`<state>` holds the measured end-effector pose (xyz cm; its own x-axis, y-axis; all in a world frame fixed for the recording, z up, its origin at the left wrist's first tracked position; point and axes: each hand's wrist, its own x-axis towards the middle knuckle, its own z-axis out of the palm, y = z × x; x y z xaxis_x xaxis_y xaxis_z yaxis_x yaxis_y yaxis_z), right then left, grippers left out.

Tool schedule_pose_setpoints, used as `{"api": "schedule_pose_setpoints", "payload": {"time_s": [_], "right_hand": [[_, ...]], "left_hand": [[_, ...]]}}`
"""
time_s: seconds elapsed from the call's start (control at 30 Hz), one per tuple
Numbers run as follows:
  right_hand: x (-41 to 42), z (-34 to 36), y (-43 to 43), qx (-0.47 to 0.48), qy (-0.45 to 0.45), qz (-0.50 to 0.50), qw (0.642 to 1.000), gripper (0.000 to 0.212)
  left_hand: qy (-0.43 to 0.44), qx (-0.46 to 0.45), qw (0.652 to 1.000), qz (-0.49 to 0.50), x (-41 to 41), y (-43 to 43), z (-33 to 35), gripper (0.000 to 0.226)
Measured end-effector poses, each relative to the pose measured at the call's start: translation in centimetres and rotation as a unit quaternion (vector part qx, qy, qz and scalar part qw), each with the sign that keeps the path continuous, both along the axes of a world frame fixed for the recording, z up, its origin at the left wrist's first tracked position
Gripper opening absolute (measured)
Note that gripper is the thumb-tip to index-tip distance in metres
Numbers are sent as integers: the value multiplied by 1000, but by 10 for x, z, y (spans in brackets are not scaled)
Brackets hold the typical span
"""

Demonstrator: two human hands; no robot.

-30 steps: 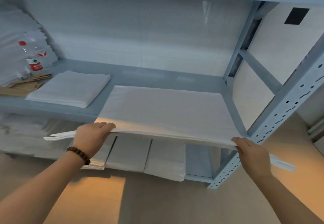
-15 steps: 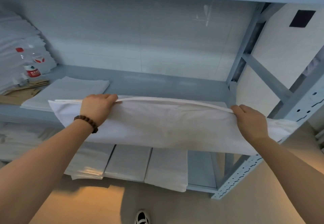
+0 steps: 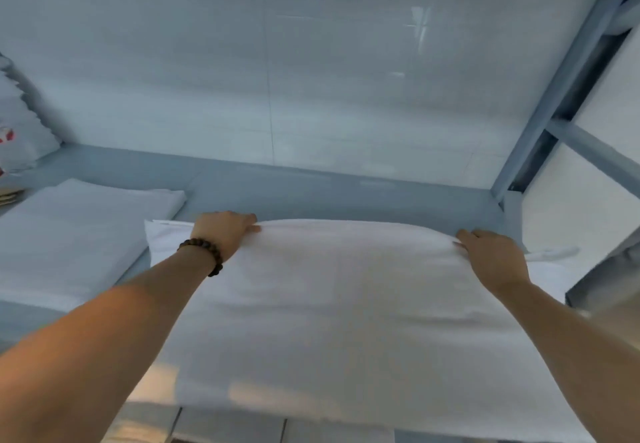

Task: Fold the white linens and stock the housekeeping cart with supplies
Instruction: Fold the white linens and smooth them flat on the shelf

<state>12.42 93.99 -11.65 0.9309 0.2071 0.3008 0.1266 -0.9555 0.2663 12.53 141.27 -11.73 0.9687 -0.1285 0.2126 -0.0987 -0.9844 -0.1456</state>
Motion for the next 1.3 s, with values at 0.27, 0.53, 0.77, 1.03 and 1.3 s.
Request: {"api": "schedule_pose_setpoints", "payload": {"time_s": [0.27, 0.53, 0.77, 1.03, 1.3], "right_hand": [[58, -85, 4, 26, 57, -47, 997, 23], [49, -110, 19, 39, -2, -145, 989, 28], [4, -103, 114, 172, -13, 86, 981, 25], [24, -112, 67, 167, 204, -16, 964, 53], [45, -106, -50, 151, 222, -269, 925, 58]], "left_hand": [[66, -57, 994, 68, 63, -5, -94, 34], [36, -25, 991, 126, 55, -37, -104, 33], [95, -136, 986, 14, 7, -156, -93, 48], [189, -143, 970, 48, -31, -237, -113, 60], [158, -126, 978, 51, -34, -238, -122, 66]]}}
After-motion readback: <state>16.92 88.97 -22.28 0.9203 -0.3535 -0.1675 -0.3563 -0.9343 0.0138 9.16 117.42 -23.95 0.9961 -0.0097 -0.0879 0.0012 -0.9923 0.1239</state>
